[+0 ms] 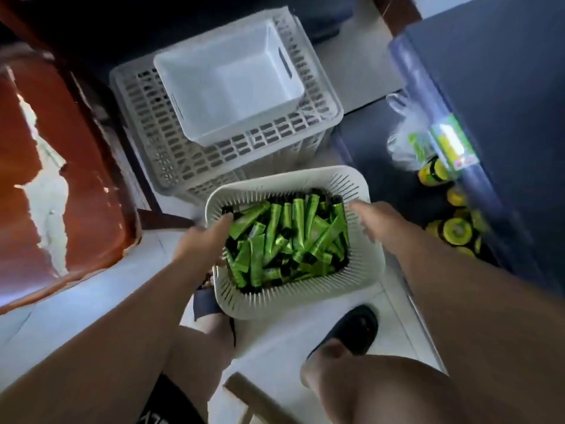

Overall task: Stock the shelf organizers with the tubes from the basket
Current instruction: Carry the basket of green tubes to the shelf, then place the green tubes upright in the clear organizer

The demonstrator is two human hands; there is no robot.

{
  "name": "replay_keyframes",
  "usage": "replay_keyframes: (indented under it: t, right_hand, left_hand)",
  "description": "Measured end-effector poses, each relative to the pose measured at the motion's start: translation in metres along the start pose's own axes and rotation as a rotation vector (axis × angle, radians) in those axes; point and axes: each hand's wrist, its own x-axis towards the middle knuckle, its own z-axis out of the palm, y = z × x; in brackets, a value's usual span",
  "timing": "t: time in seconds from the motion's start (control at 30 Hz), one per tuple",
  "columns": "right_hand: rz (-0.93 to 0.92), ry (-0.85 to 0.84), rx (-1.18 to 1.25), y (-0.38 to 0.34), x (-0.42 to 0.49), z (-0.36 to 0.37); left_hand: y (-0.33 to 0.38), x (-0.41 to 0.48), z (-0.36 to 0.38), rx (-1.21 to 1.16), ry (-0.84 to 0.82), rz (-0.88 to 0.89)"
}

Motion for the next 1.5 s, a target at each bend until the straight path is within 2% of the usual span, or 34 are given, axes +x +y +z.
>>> replay_keyframes:
  t: [0.1, 0.23, 0.33, 0.43, 0.5, 0.57, 0.6, 0.63, 0.7, 0.73, 0.77, 0.8, 0.83, 0.87, 0.93, 1.0, 1.07, 1.17, 1.27, 1.33, 1.5]
  right_hand:
    - [-0.021, -0.015, 0.040, -0.011, 0.031, 0.013]
    - [-0.113, -0.035, 0.069, -0.015, 0.050, 0.019]
    - [-0.190, -0.042, -0.004, -0.019, 0.082, 0.014]
    - [-0.253, 0.056, -0.020, -0.032, 0.112, 0.013]
    - [-0.327, 0.198, -0.044, -0.034, 0.127, 0.019]
    - [-0.375, 0.305, -0.126, -0.035, 0.138, 0.026]
    - [-0.393, 0.355, -0.169, -0.034, 0.137, 0.031]
    - [-0.409, 0.423, -0.206, -0.033, 0.137, 0.036]
    - [-0.501, 0.635, -0.308, -0.027, 0.130, 0.054]
    - [-0.590, 0.747, -0.405, -0.022, 0.121, 0.067]
    - [-0.726, 0.818, -0.532, -0.016, 0.112, 0.079]
    - [-0.884, 0.800, -0.669, -0.009, 0.102, 0.091]
    - [-1.018, 0.693, -0.785, -0.003, 0.096, 0.102]
    - [-1.085, 0.528, -0.855, 0.003, 0.092, 0.110]
    - [-0.936, 0.169, -0.832, 0.013, 0.091, 0.121]
    - [-0.747, -0.010, -0.703, 0.017, 0.095, 0.122]
    - [-0.695, -0.007, -0.714, 0.016, 0.101, 0.120]
    - [-0.711, 0.039, -0.683, 0.007, 0.114, 0.122]
    - [-0.733, 0.009, -0.654, 0.001, 0.120, 0.131]
    - [-0.805, 0.023, -0.697, -0.003, 0.120, 0.140]
    - [-1.136, 0.291, -1.086, -0.005, 0.121, 0.162]
  left_hand:
    - [0.007, 0.035, 0.018, -0.019, 0.010, -0.013]
    - [0.011, 0.059, 0.031, 0.026, -0.080, -0.030]
    - [0.010, 0.096, 0.047, -0.077, 0.066, -0.012]
    - [0.005, 0.127, 0.073, -0.285, 0.151, -0.041]
    - [0.003, 0.132, 0.086, -0.250, 0.139, -0.026]
    - [0.007, 0.129, 0.081, -0.033, 0.089, 0.016]
    - [0.008, 0.125, 0.068, 0.181, 0.047, 0.055]
    - [0.011, 0.122, 0.054, 0.495, 0.018, 0.097]
    - [0.019, 0.115, 0.026, 1.063, 0.160, 0.284]
    - [0.024, 0.113, 0.017, 1.195, 0.248, 0.447]
    - [0.030, 0.110, 0.016, 1.164, 0.288, 0.556]
    - [0.032, 0.107, 0.022, 0.994, 0.265, 0.620]
    - [0.034, 0.106, 0.033, 0.749, 0.202, 0.663]
    - [0.033, 0.107, 0.047, 0.605, 0.116, 0.680]
    - [0.027, 0.118, 0.071, 0.540, -0.055, 0.674]
    - [0.023, 0.140, 0.095, 0.567, -0.133, 0.655]
    - [0.019, 0.158, 0.117, 0.590, -0.134, 0.626]
    - [0.010, 0.171, 0.140, 0.649, -0.021, 0.597]
    - [0.007, 0.173, 0.146, 0.733, 0.078, 0.628]
    - [0.005, 0.176, 0.146, 0.748, 0.081, 0.616]
    - [0.005, 0.183, 0.135, 0.655, -0.028, 0.595]
